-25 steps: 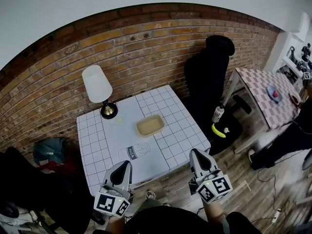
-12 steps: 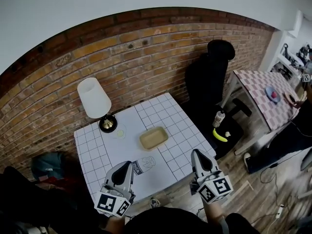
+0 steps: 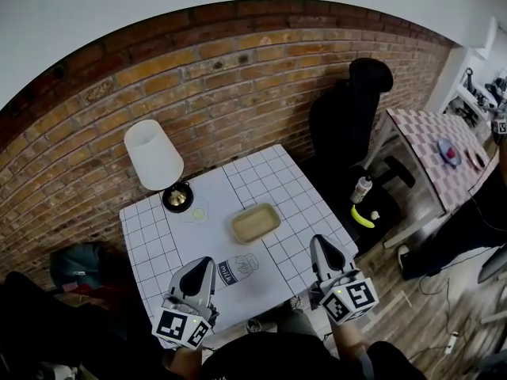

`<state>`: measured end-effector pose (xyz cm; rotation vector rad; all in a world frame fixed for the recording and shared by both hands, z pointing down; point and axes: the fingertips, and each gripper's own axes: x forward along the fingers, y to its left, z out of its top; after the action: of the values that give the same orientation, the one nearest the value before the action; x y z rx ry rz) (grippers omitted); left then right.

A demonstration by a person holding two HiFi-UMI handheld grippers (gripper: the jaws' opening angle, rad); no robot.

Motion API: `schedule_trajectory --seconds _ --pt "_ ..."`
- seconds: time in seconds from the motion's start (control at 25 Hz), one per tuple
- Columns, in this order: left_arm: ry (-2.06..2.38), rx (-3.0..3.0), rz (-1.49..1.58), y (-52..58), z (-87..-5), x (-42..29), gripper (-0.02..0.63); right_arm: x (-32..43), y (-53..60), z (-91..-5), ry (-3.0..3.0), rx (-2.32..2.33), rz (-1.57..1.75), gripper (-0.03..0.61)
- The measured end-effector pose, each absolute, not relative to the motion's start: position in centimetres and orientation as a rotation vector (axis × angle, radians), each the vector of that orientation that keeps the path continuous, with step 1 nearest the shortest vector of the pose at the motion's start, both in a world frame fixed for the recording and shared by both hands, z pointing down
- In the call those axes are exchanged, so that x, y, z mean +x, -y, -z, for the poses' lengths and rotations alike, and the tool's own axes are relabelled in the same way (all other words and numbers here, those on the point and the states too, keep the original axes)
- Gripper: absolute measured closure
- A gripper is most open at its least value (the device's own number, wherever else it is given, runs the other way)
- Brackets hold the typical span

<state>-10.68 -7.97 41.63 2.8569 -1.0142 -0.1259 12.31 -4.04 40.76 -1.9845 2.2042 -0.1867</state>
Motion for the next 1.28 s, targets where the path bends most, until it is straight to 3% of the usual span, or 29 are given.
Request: schedule_trajectory --seconds 1.28 --pt "1.446 2.503 0.011 16.5 -49.8 -7.0 0.601 15.4 19.6 -50.2 -2.61 -1.671 0.439 0.572"
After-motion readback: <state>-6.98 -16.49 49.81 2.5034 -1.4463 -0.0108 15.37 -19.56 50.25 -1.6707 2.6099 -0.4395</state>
